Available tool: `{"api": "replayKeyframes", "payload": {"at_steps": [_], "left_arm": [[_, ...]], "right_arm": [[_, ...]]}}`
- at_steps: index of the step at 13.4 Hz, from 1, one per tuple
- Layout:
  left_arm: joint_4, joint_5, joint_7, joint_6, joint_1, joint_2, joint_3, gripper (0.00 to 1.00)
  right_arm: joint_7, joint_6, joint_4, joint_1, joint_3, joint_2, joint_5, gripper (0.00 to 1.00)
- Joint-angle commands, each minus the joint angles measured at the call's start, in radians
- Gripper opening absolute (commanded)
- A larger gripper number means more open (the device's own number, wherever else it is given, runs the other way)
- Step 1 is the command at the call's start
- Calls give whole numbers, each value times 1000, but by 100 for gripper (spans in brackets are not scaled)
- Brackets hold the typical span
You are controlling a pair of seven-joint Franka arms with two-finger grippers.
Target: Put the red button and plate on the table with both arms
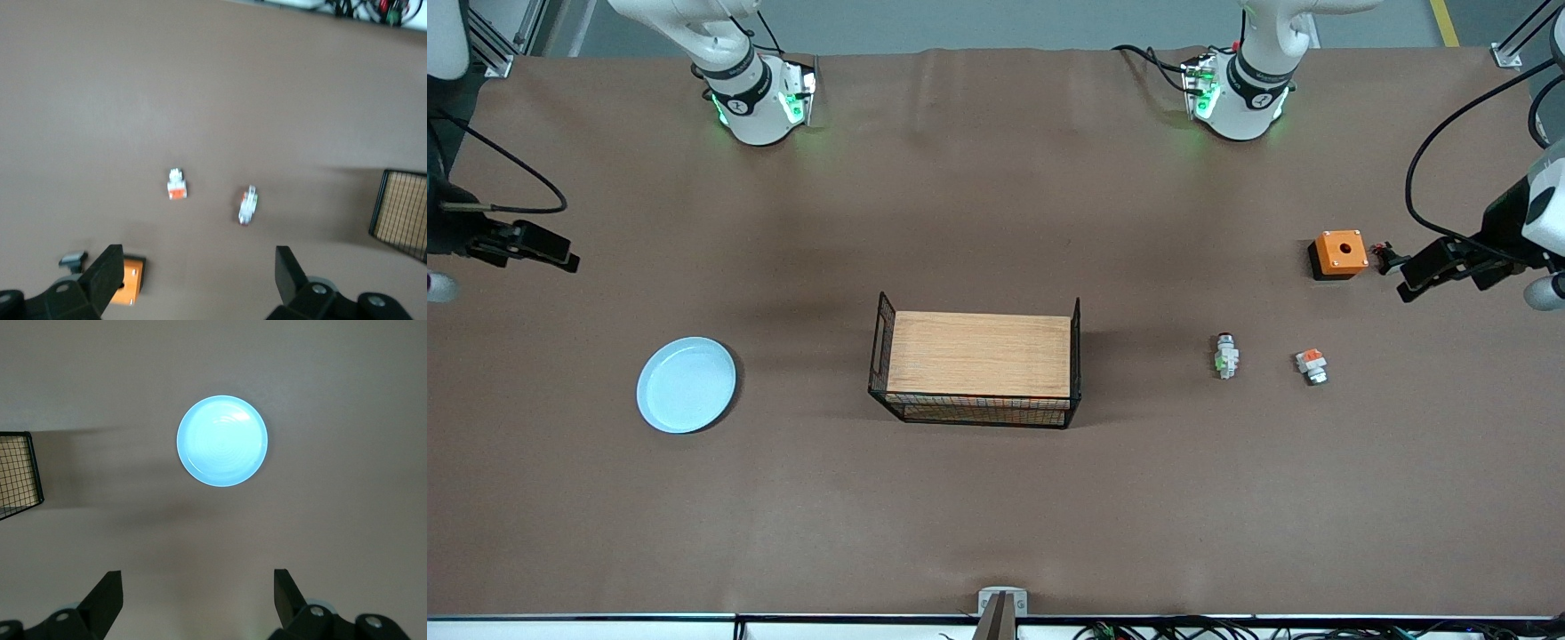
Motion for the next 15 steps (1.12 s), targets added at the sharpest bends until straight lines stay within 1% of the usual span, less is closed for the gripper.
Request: {"api": "replayKeyframes", "payload": {"at_steps": [1,3,5,6,7,8,12,13,15], "left_arm": [[23,-25,22,-63,-5,-1,6,100],[24,-29,23,-128,-8,0,6,100],[20,-22,26,-147,-10,2,6,100],[18,-20,66,-168,-8,3,6,100],[18,-22,139,-175,-2,3,6,100],[20,-28,148,-175,-2,3,7,100],[21,-25,117,-175,-4,3,7,100],[21,-19,125,-173,-4,2,7,100],[24,-25,126,-173,-1,0,9,100]], "right_arm": [[16,-35,47,-4,7,16,-23,100],[16,-44,140,-7,8,36,-63,100],[10,-49,161,-5,8,36,-62,100],[14,-53,170,-1,10,36,-66,100],[16,-90,168,1,10,34,-62,100],[16,-154,167,-2,10,34,-53,100],[-12,-168,156,-2,10,25,-49,100],[-22,-178,152,-5,8,12,-49,100],[-39,-188,109,-12,5,-39,-49,100]]}}
